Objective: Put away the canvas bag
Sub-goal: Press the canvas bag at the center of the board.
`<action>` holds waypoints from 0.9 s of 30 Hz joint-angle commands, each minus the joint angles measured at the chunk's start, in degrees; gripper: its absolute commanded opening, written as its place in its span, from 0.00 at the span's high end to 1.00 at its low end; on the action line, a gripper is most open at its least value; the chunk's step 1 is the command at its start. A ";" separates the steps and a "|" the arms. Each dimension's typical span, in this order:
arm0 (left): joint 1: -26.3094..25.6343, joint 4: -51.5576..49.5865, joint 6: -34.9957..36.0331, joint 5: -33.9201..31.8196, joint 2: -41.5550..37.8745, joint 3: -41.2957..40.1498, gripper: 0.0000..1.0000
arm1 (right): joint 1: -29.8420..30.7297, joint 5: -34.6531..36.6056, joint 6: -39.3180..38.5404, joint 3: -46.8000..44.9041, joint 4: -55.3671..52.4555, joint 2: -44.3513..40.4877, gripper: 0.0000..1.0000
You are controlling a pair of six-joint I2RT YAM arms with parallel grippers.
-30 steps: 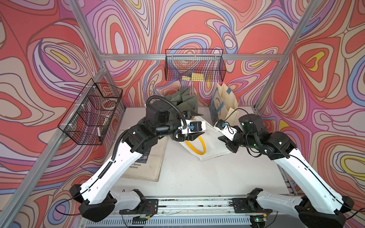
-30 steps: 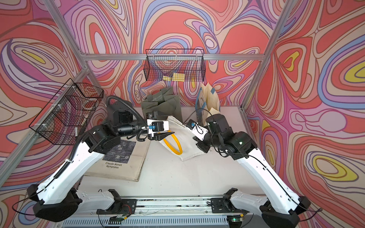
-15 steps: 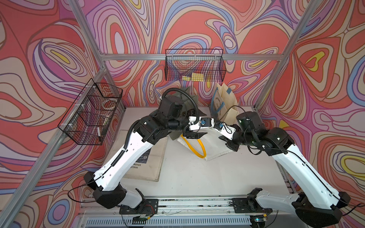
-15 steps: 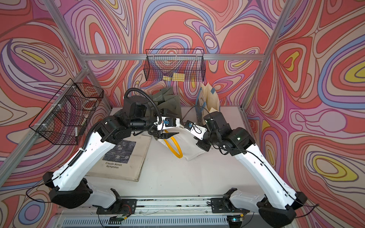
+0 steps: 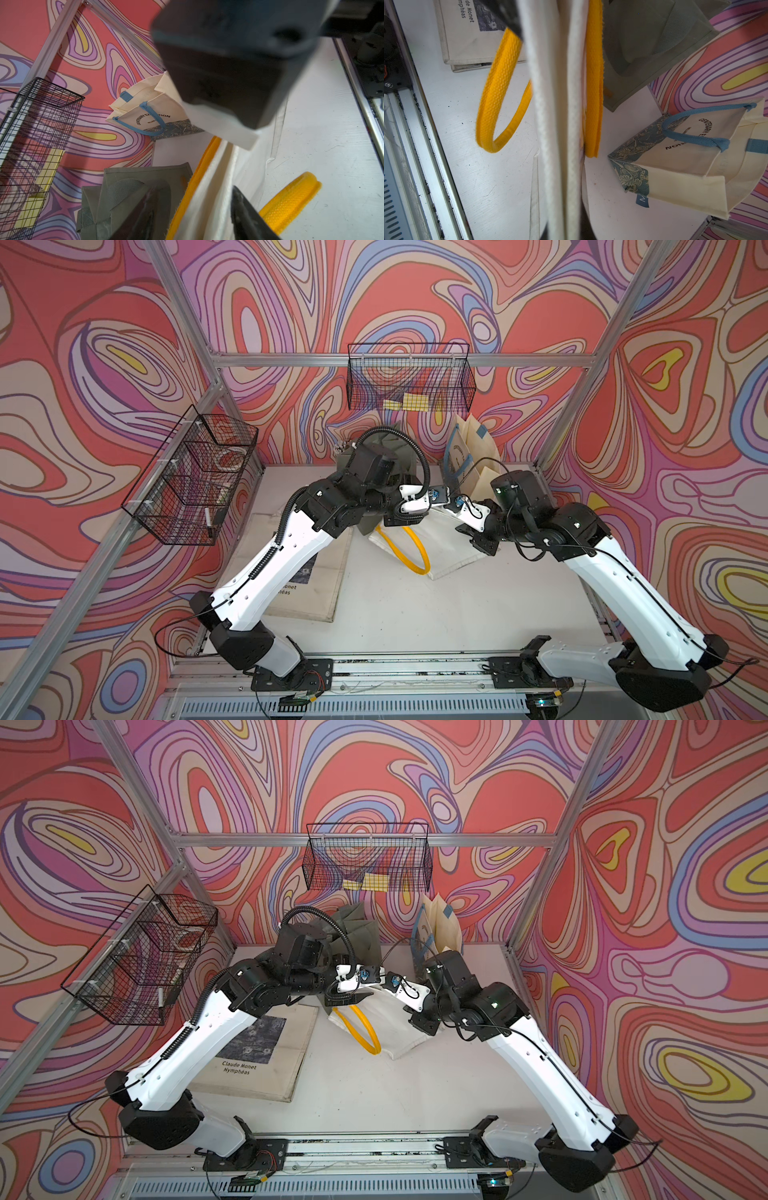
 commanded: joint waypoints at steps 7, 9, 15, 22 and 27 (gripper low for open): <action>-0.20 0.92 0.35 -1.12 -1.09 -1.97 1.00 | -0.16 -5.12 5.33 -6.59 11.52 -5.08 0.98; -0.03 4.41 0.29 0.25 -3.28 -4.95 1.00 | -0.23 -6.55 6.46 -10.11 13.96 -7.41 0.87; 3.68 13.92 -3.29 7.59 -10.21 -12.58 1.00 | -2.23 -10.15 10.07 -19.40 18.52 -13.05 0.61; 10.28 22.18 -11.18 16.30 -15.43 -19.00 1.00 | -3.80 -17.07 18.61 -26.52 27.80 -16.60 0.55; 10.98 22.45 -11.84 18.76 -16.02 -19.97 1.00 | -3.85 -18.19 19.45 -26.21 31.38 -16.37 0.63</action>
